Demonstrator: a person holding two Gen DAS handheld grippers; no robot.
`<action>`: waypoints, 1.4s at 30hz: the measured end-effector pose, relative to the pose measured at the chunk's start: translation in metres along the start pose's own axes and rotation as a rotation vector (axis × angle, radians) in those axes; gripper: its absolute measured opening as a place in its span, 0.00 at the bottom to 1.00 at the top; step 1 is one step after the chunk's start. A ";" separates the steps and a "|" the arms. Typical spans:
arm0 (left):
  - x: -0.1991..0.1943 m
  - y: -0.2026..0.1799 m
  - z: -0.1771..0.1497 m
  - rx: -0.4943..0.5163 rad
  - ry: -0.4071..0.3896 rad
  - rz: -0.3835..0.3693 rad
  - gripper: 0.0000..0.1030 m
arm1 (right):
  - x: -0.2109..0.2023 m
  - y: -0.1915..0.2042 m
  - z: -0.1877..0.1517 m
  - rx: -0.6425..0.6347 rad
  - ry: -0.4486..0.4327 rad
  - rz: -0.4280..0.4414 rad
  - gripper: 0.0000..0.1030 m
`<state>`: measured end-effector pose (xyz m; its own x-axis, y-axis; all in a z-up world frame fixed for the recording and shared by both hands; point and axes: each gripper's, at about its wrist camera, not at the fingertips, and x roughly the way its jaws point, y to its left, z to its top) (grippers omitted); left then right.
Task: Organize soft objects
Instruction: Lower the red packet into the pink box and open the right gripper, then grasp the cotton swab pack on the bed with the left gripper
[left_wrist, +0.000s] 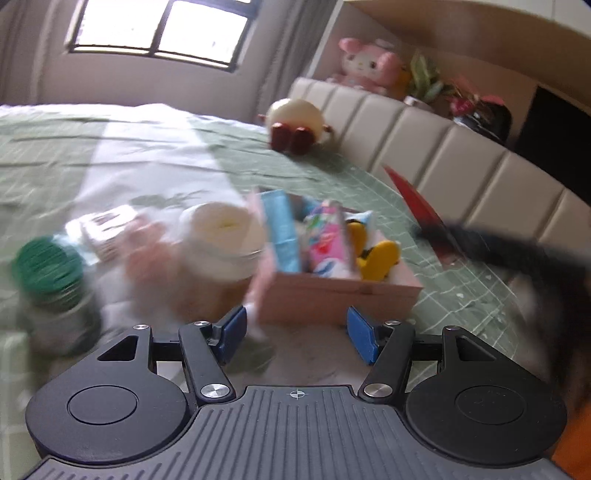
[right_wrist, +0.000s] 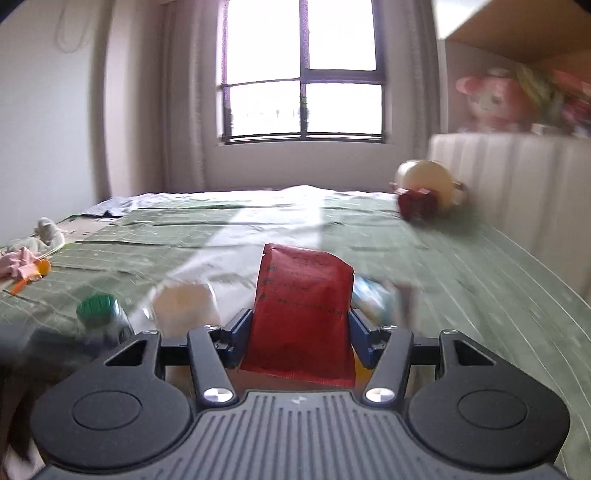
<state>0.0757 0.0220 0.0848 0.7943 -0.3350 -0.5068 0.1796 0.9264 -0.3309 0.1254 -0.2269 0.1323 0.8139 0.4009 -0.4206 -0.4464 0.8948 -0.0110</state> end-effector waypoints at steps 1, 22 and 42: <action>-0.009 0.007 -0.002 -0.013 -0.010 0.007 0.63 | 0.018 0.005 0.010 -0.031 0.014 -0.024 0.55; -0.072 0.161 -0.007 -0.220 -0.134 0.204 0.63 | 0.075 0.002 0.060 -0.052 0.281 -0.101 0.70; 0.112 0.143 0.143 0.486 0.343 0.083 0.64 | 0.016 0.033 0.039 -0.064 0.156 0.137 0.70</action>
<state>0.2729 0.1413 0.0948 0.5987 -0.2198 -0.7702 0.4342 0.8971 0.0815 0.1386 -0.1836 0.1600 0.6785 0.4783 -0.5575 -0.5760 0.8175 0.0004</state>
